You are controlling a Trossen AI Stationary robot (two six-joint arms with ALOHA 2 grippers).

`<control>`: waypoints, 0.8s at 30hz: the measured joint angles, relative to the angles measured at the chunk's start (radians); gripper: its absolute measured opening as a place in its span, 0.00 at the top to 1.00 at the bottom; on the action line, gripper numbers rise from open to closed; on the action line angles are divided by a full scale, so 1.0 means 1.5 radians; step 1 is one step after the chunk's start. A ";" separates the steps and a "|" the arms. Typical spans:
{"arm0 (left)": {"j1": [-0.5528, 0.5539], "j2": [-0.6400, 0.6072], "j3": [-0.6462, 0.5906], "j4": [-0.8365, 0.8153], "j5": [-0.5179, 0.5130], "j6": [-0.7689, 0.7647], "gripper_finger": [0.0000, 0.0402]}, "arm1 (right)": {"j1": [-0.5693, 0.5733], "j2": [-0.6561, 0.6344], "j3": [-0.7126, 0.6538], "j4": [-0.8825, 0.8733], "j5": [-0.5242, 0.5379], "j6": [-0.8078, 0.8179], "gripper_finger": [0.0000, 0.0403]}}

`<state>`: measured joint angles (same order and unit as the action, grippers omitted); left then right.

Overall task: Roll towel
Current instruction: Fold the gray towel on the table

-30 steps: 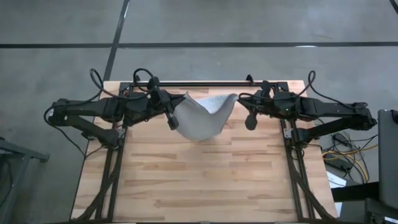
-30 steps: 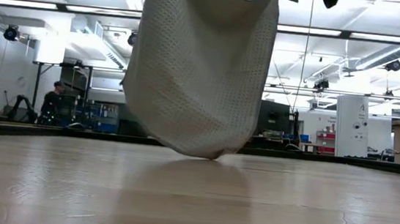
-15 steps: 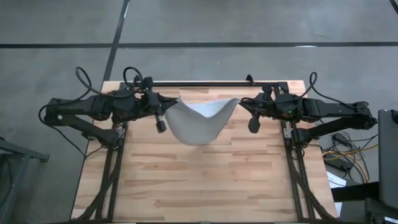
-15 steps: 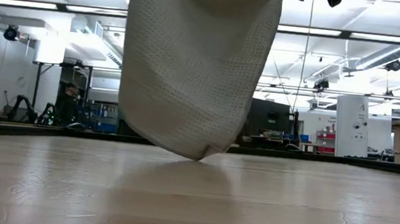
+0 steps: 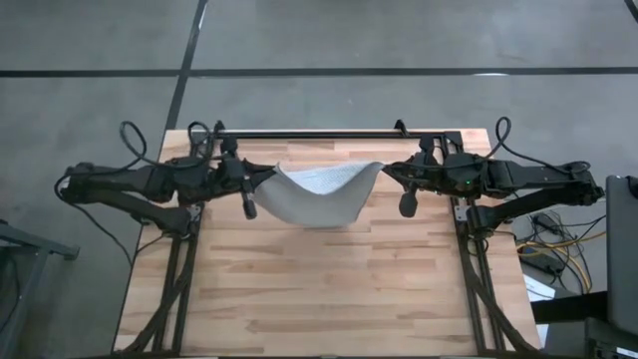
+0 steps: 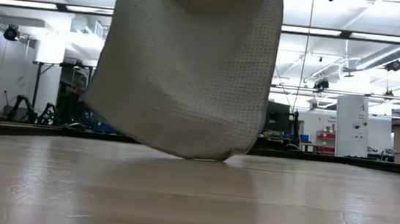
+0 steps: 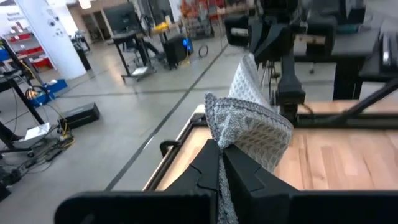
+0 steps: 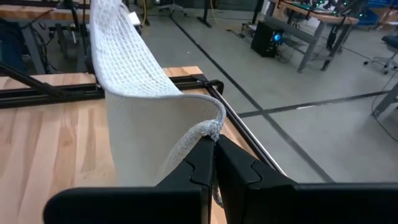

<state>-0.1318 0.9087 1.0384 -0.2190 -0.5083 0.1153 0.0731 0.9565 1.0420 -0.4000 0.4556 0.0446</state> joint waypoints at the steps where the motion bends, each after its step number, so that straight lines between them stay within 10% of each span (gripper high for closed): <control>1: 0.000 -0.012 -0.019 0.025 0.001 0.000 0.98 | 0.000 0.000 0.000 0.000 0.000 0.000 0.98; 24: -0.001 -0.002 -0.153 0.318 0.042 -0.064 0.98 | 0.027 0.001 0.010 0.028 0.000 0.013 0.98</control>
<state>-0.1340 0.9052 0.8093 0.2573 -0.4447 0.0191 0.1140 0.9583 1.0564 -0.3585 0.4551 0.0639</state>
